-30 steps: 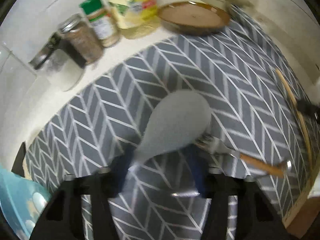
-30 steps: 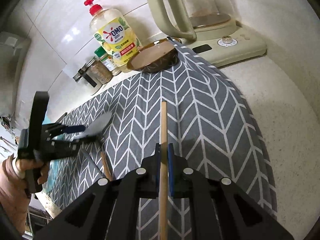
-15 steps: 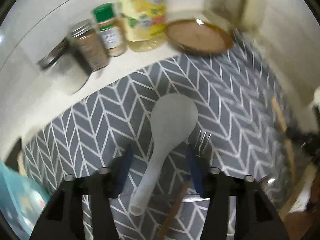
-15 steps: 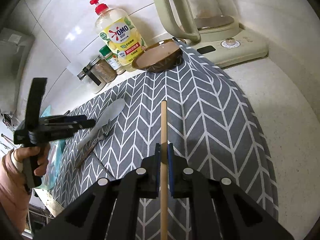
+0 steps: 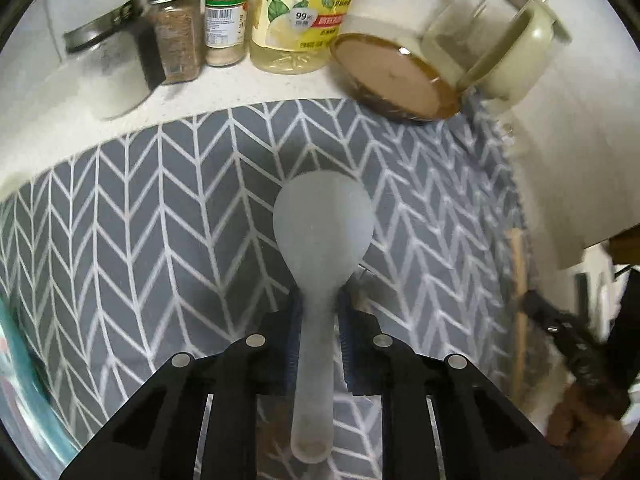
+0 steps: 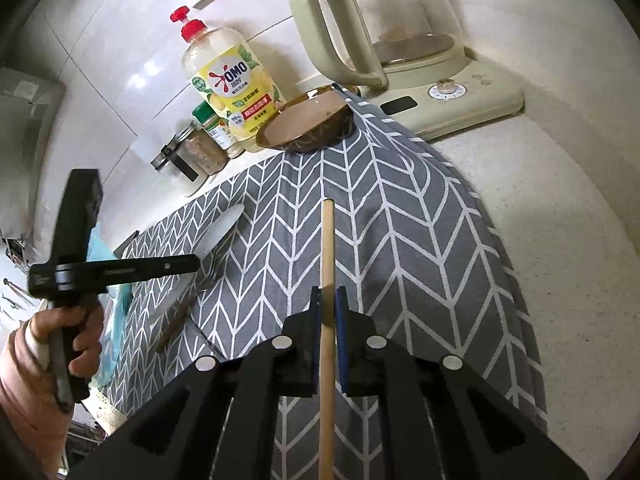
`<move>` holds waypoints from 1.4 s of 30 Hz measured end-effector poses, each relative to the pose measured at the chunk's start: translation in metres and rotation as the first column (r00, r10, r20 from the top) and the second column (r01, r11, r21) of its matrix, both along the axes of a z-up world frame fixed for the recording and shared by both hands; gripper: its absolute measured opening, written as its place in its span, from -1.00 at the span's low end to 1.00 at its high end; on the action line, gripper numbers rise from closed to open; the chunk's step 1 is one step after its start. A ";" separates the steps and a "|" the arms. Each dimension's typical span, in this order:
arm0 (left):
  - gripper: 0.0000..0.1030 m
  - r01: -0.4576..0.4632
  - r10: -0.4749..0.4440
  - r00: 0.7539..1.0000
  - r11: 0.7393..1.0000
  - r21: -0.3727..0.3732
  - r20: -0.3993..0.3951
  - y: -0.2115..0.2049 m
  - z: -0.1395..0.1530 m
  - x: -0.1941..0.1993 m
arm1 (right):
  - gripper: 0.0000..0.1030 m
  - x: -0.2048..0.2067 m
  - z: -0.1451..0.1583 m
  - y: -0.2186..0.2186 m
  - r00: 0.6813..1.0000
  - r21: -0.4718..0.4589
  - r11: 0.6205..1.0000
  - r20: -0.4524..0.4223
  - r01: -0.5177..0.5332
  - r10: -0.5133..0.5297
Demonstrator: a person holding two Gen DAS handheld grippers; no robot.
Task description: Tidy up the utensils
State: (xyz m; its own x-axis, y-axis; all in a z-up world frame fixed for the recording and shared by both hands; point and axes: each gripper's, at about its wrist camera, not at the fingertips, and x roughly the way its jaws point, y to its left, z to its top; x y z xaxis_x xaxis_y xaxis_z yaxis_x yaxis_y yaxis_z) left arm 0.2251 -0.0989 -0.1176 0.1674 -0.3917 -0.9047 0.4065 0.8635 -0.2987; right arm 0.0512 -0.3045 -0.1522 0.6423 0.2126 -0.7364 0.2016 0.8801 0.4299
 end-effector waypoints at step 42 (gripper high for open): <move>-0.65 -0.194 0.223 0.964 0.963 -0.188 0.145 0.107 0.069 -0.088 | -0.95 0.062 -0.002 0.117 0.963 -0.120 0.957 -0.086 -0.264 0.255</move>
